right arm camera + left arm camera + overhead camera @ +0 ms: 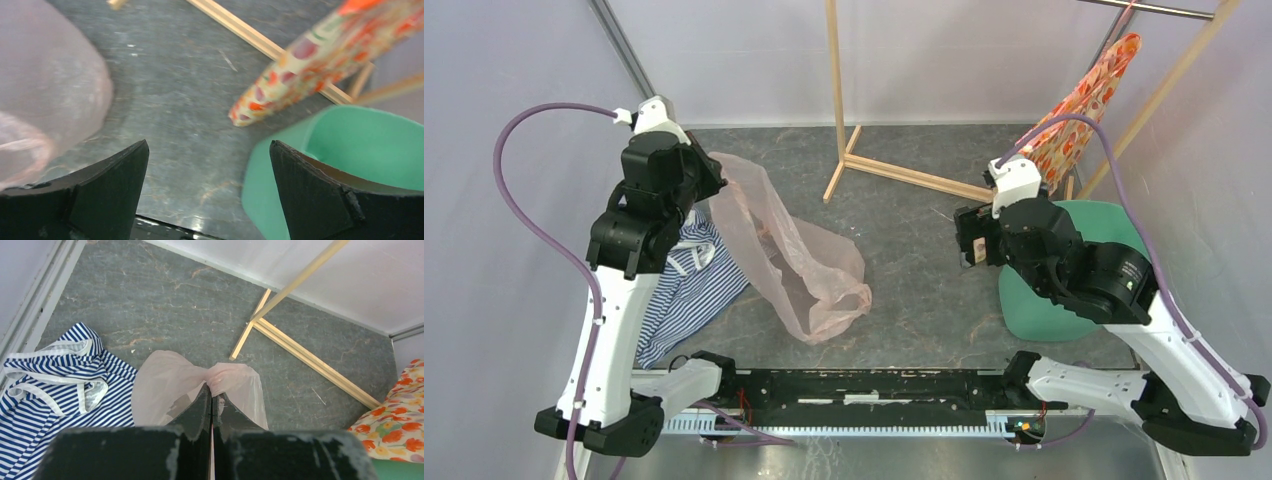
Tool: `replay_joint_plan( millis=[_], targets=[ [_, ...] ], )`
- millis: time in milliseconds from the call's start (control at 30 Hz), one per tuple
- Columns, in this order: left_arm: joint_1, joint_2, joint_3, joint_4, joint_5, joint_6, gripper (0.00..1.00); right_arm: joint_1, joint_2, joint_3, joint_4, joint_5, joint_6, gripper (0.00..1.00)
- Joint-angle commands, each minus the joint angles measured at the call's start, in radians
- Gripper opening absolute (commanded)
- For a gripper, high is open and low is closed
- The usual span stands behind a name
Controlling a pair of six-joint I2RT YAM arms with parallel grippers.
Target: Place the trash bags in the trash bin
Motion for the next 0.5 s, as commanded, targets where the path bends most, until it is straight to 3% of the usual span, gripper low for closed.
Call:
replay_joint_plan(
  millis=[0,233,467],
  targets=[
    [0.004,0.017,0.049,0.055,0.003,0.055,0.02,0.002,-0.022,-0.002,-0.146,0.249,0.091,0.98],
    [0.004,0.03,0.059,0.065,0.056,0.057,0.02,-0.019,-0.039,-0.113,-0.136,0.357,0.134,0.98],
    [0.004,0.03,0.049,0.057,0.087,0.063,0.02,-0.199,-0.057,-0.199,-0.033,0.274,0.042,0.98]
  ],
)
